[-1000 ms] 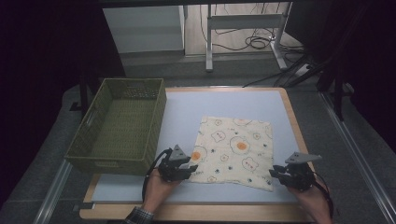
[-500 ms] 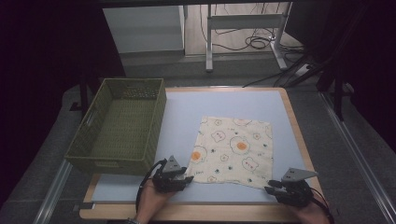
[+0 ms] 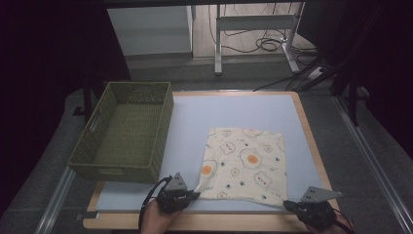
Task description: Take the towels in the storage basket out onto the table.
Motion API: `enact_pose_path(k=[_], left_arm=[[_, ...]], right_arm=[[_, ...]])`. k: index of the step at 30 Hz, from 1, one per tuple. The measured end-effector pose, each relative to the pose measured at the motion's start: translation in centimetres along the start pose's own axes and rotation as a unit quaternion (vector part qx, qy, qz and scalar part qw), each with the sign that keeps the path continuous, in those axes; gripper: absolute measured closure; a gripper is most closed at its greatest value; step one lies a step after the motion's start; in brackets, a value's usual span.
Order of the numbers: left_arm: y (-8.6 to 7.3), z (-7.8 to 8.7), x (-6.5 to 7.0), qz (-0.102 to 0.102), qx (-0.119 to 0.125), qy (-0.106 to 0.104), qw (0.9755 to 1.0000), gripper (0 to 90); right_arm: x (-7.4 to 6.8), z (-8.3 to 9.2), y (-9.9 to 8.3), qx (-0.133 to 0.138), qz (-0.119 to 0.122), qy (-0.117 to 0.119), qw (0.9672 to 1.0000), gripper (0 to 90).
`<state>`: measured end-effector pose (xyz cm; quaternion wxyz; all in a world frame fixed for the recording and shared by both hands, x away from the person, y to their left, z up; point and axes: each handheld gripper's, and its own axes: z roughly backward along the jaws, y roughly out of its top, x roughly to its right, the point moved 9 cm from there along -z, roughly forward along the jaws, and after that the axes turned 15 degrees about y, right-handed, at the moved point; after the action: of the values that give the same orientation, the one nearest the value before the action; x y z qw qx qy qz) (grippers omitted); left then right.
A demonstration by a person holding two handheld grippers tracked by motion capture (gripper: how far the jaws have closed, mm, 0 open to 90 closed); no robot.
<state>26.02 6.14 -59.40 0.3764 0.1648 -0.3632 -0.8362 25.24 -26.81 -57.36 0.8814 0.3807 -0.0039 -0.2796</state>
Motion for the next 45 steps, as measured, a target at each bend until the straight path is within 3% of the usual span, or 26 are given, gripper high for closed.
enact_pose_path(k=[2, 5, 8, 11, 14, 19, 21, 24, 28, 32, 38, 40, 45], left_arm=[[0.1, 0.1, -0.4, -0.002, 0.004, 0.017, 0.9999, 66.6], [1.1, -0.1, -1.7, 0.017, 0.015, 0.025, 0.9994, 57.6], [2.4, -0.8, -2.6, 0.015, 0.021, 0.03, 0.9992, 53.4], [3.7, -1.7, -3.1, 0.001, 0.022, 0.036, 0.9991, 50.9], [5.0, -2.7, -3.7, -0.003, 0.023, 0.039, 0.999, 48.7], [6.6, -4.4, -4.6, -0.009, 0.019, 0.043, 0.9989, 42.3], [7.3, -5.1, -5.1, -0.004, 0.02, 0.039, 0.999, 40.4], [8.1, -5.9, -5.7, 0.0, 0.016, 0.037, 0.9992, 38.4], [9.1, -6.9, -7.0, -0.006, 0.012, 0.047, 0.9988, 34.2], [9.8, -8.1, -8.6, 0.006, 0.007, 0.054, 0.9985, 29.5], [10.4, -9.6, -10.4, 0.009, 0.002, 0.071, 0.9974, 27.0], [10.6, -10.1, -11.0, 0.008, -0.001, 0.087, 0.9962, 28.4], [11.7, -11.2, -12.1, 0.013, 0.008, 0.093, 0.9956, 38.8]], right_arm=[[-0.2, 0.3, -0.2, 0.002, 0.0, 0.0, 1.0, 86.4], [0.5, 1.0, 0.3, 0.015, -0.009, -0.006, 0.9998, 76.2], [1.7, 1.3, 1.0, 0.017, -0.016, -0.026, 0.9994, 66.3], [2.8, 1.0, 1.8, 0.014, -0.039, -0.022, 0.9989, 55.5], [4.1, 0.5, 2.6, 0.012, -0.043, -0.039, 0.9982, 47.0], [5.5, -0.6, 3.5, 0.002, -0.039, -0.033, 0.9987, 42.6], [6.1, -0.8, 3.8, 0.001, -0.025, -0.043, 0.9988, 41.7], [6.9, -1.1, 4.4, 0.011, -0.026, -0.058, 0.9979, 38.4], [7.9, -1.3, 5.3, 0.027, -0.043, -0.061, 0.9968, 37.8], [9.1, -1.5, 5.9, 0.018, -0.054, -0.055, 0.9969, 37.9], [11.1, -1.8, 6.9, 0.034, -0.056, -0.064, 0.9958, 42.6], [11.9, -1.7, 7.5, 0.047, -0.054, -0.072, 0.9948, 47.5], [14.1, -2.0, 8.7, 0.055, -0.055, -0.084, 0.9934, 58.2]])
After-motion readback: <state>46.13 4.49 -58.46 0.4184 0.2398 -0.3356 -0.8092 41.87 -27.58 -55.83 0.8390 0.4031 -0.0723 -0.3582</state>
